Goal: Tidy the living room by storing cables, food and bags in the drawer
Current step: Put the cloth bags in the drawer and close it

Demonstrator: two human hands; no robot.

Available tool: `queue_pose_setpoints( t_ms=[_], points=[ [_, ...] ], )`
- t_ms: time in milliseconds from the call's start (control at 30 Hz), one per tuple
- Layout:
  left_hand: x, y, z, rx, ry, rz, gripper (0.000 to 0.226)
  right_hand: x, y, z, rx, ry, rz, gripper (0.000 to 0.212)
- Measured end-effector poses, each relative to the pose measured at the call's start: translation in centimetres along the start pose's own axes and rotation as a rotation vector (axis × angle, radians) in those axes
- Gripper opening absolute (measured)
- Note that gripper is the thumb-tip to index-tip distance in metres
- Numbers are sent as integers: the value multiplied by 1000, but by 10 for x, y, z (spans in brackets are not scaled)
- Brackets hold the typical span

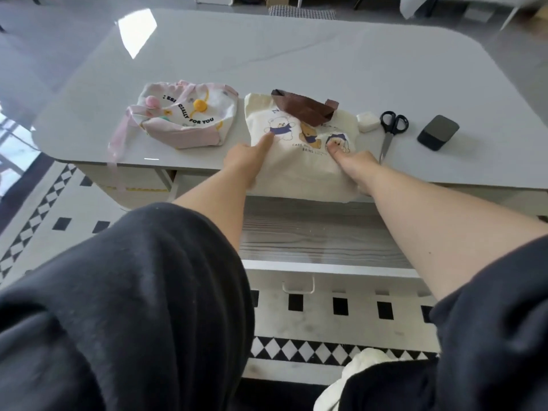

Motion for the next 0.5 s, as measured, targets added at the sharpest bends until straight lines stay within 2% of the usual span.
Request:
queue_pose_setpoints(
  t_ms=[67, 100, 200, 333, 433, 500],
  points=[
    [-4, -2, 8, -45, 8, 49, 59, -7, -3, -7, 19, -18, 5, 77],
    [-10, -3, 10, -76, -8, 86, 65, -11, -3, -12, 39, -25, 11, 73],
    [-24, -2, 16, -178, -53, 148, 104, -22, 1, -22, 108, -20, 46, 66],
    [-36, 8, 23, -168, 7, 196, 83, -33, 14, -45, 125, 8, 152, 53],
    [-40, 16, 37, -136, -5, 279, 91, -40, 18, -71, 91, 60, 131, 42],
    [-44, 20, 48, -130, -13, 290, 90, -42, 21, -87, 103, 99, 121, 42]
  ],
)
Point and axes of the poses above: each hand's wrist, its own x-axis towards the middle knuckle, its own y-axis out of the palm, z = x × y, the point moved 3 cm from there along x, towards the middle knuckle, and after that the axes turned 6 degrees about -z, right-handed, at the moved point
